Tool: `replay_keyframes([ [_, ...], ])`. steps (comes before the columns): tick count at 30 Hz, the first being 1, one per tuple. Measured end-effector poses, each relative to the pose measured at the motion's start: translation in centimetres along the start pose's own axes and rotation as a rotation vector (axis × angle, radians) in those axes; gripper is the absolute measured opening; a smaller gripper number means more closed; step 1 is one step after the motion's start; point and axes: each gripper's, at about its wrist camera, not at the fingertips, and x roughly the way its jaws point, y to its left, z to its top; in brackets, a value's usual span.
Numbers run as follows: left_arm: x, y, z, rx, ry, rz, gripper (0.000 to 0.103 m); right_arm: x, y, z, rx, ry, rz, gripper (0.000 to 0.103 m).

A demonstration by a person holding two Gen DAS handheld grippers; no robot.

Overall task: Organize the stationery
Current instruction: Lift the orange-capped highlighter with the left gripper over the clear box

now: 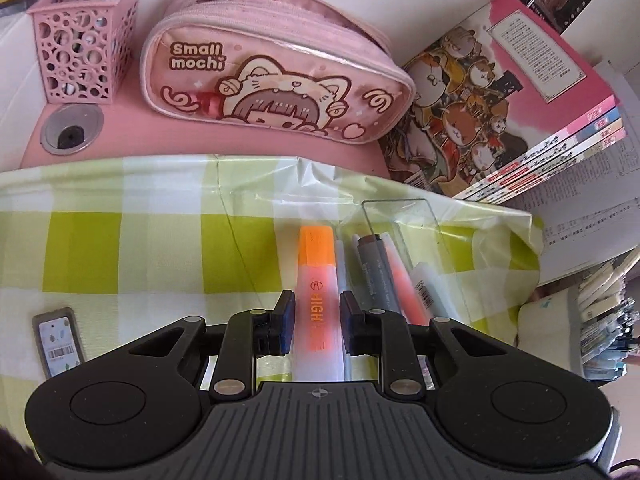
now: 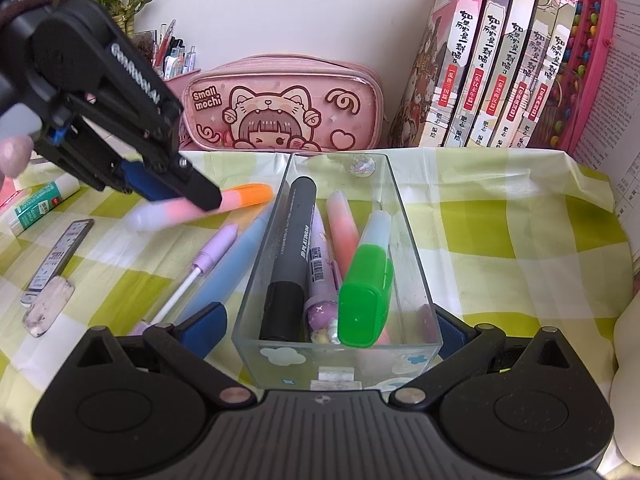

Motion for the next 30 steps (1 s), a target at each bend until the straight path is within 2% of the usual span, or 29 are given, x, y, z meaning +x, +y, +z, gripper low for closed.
replay_keyframes([
  [3, -0.8, -0.7, 0.4, -0.016, -0.020, -0.044, 0.023, 0.0, 0.0, 0.0, 0.000, 0.000, 0.000, 0.101],
  [11, -2.2, -1.7, 0.9, -0.066, -0.079, -0.079, 0.023, 0.0, 0.0, 0.0, 0.000, 0.000, 0.000, 0.101],
  [15, -1.8, -2.6, 0.8, -0.072, -0.066, -0.099, 0.023, 0.0, 0.0, 0.0, 0.000, 0.000, 0.000, 0.101],
  [27, 0.8, -4.2, 0.5, -0.095, -0.020, -0.093, 0.023, 0.0, 0.0, 0.0, 0.000, -0.001, 0.001, 0.101],
  [30, 1.4, -4.4, 0.4, -0.093, 0.013, -0.126, 0.023, 0.0, 0.0, 0.0, 0.001, -0.001, 0.001, 0.101],
])
